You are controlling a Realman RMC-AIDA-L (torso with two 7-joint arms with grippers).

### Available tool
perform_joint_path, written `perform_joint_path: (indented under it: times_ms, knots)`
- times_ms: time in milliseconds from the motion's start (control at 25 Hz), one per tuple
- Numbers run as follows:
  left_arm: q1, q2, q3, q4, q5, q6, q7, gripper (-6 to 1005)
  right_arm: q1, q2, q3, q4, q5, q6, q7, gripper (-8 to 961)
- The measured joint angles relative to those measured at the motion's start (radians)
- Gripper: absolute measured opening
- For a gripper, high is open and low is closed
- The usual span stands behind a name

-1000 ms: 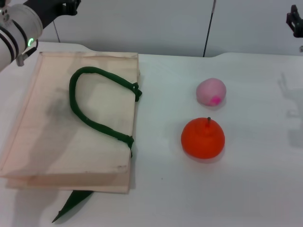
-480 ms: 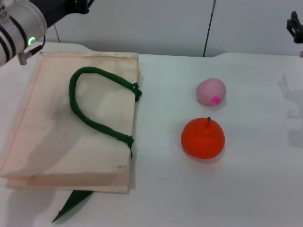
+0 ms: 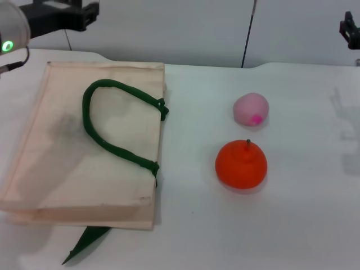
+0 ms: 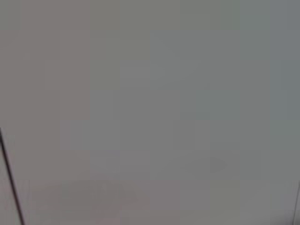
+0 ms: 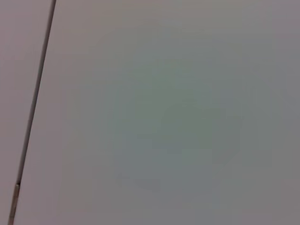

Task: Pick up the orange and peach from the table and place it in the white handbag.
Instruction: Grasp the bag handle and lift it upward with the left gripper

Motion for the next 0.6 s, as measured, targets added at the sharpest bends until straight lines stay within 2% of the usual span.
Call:
perform_joint_path:
  times_ms: [120, 360, 600]
  knots:
    - [-0.030, 0.000, -0.061, 0.018, 0.140, -0.118, -0.121, 353, 0.003, 0.001, -0.002, 0.002, 0.000, 0.000, 0.000, 789]
    - [-0.098, 0.001, -0.145, 0.043, 0.305, -0.329, -0.292, 351, 0.006, 0.002, -0.005, 0.002, 0.000, 0.000, 0.000, 789]
    - [-0.194, 0.003, -0.186, 0.041, 0.487, -0.508, -0.346, 349, 0.008, 0.002, -0.007, 0.002, 0.000, 0.000, 0.000, 790]
